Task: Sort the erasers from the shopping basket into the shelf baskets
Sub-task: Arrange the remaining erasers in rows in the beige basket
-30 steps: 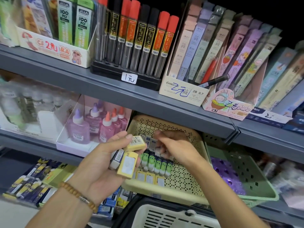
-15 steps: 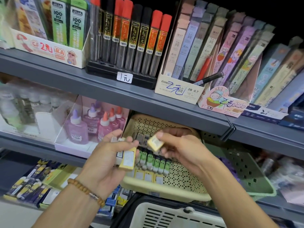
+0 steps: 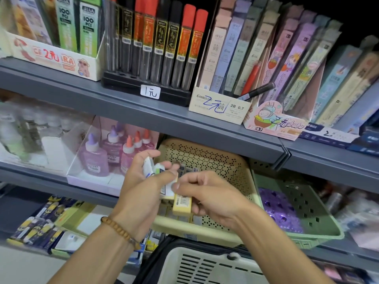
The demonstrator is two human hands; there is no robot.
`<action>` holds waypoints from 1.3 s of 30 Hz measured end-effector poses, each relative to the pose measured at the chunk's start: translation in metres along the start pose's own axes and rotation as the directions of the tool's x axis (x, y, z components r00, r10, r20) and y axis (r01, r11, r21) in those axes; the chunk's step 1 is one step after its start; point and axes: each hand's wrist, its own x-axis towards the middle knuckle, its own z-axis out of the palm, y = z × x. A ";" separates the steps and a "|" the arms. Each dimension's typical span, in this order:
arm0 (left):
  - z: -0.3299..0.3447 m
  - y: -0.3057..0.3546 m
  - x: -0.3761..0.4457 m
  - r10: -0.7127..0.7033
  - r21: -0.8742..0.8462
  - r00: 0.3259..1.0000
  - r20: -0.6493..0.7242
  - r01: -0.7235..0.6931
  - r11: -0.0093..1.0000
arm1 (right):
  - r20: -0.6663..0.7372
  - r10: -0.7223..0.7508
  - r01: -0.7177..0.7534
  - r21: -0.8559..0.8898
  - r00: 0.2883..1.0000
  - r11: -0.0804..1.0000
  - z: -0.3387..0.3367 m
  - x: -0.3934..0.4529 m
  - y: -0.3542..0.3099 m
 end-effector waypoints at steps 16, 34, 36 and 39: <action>-0.024 0.020 0.007 -0.015 0.004 0.995 -0.099 0.016 1.000 | -0.033 0.246 -0.235 -0.445 0.969 0.864 0.005 0.040 0.022; -0.018 0.015 0.008 -0.060 -0.159 0.998 -0.015 0.057 0.986 | -0.031 -0.158 0.158 -0.002 0.987 0.987 0.020 0.008 -0.010; -0.016 0.013 0.009 -0.066 -0.192 0.998 -0.020 0.061 0.980 | -0.039 -0.159 0.157 -0.057 0.986 0.986 0.025 0.007 -0.011; -0.018 0.012 0.010 -0.063 -0.206 0.998 -0.016 0.059 0.977 | -0.138 -0.127 0.128 0.002 0.982 0.992 0.017 0.006 -0.013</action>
